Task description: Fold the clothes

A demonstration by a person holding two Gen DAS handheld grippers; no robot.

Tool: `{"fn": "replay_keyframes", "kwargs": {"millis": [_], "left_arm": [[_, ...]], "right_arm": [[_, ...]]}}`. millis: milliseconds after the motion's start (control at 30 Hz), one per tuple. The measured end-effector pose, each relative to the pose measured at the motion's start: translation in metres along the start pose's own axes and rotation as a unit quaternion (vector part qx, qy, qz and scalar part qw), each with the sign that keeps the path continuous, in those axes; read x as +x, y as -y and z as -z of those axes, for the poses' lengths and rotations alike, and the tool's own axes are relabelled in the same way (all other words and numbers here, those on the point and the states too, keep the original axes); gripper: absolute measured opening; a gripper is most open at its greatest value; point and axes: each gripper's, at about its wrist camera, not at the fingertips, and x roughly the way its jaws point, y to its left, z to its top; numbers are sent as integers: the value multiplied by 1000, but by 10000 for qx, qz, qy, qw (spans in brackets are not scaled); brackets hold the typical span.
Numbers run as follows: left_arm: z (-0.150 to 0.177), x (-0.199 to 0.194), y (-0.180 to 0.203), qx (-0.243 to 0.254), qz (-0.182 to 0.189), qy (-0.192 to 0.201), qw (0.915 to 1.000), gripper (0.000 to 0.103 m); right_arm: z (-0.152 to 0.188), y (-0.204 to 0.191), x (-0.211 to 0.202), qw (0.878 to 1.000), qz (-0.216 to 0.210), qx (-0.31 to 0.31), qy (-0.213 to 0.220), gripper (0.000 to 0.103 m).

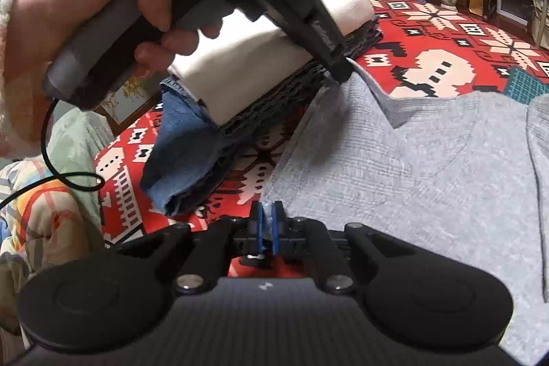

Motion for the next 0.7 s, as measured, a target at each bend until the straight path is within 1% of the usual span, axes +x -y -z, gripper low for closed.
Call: {"fn": "replay_keyframes", "kwargs": {"millis": [133,167,233,300,333,367,500,633,667,700], "left_arm": [[13,-10,-4,-174,185,-217,9994,4],[17,-11,-9,-317,225,-257,9989,4],[20,-14,-20,-699,387,-260,9965,6],[20,-18,-28,-1046,549,-241,9927,6],[20,-22,-30,-1163,569,-204,9914,6],[20,-25,-31,-1217,547,-167,9909,7],[22,-38,-32,-1257,483,-83,9909,10],[26,-48,-34,-1363,522,-12,9893,11],[26,-50,-32,-1335,521,66,9897,13],[25,-53,-30,-1301,524,156,9900,22]], "right_arm": [[5,-7,3,9999,-73,-88,-61,6],[6,-9,4,9999,-91,-110,-76,7],[8,-7,4,9998,-153,-54,-79,13],[8,-4,2,9998,-197,71,-45,16],[8,-4,-1,9997,-215,122,-16,17],[7,-3,-5,9996,-236,143,23,17],[4,-2,-26,9990,-330,216,202,27],[7,6,-54,9987,-293,314,285,29],[9,9,-62,9986,-270,349,304,29],[12,13,-72,9984,-224,393,333,30]]}}
